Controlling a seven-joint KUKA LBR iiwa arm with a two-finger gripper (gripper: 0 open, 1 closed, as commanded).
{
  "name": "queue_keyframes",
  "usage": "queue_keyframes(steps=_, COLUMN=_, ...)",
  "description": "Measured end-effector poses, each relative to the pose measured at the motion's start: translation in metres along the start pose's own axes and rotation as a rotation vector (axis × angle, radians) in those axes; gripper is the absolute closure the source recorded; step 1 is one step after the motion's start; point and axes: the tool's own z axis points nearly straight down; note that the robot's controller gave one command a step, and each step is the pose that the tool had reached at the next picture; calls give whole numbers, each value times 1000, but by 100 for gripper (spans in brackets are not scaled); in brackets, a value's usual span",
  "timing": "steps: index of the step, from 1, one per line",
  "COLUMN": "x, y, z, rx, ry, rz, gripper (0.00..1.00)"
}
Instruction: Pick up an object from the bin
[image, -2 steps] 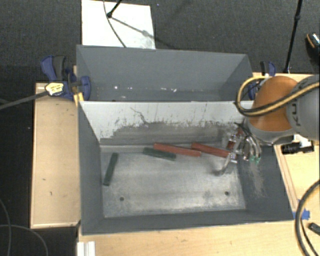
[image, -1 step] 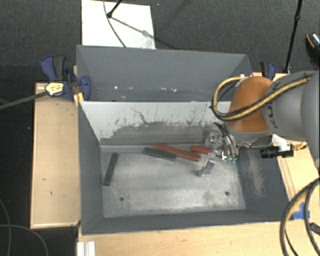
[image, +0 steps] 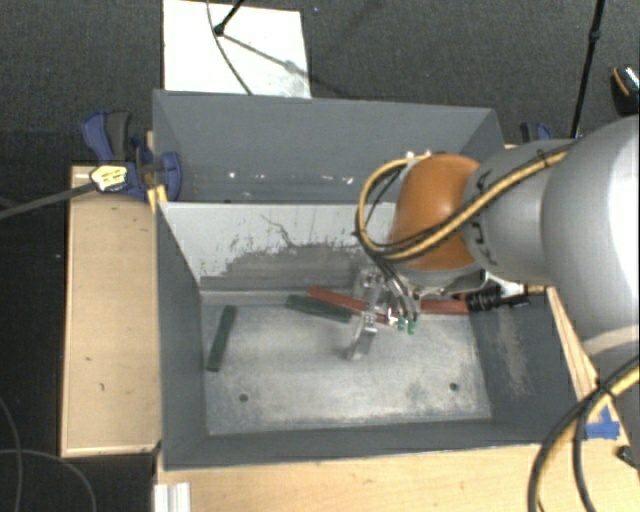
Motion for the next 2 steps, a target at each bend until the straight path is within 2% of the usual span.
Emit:
queue_keyframes(steps=1, x=-2, y=-5, z=0, rx=3, ry=-1, rz=5, gripper=100)
queue_keyframes(steps=2, x=19, y=-1, z=-161, rx=0, ry=-12, rz=44, gripper=100)
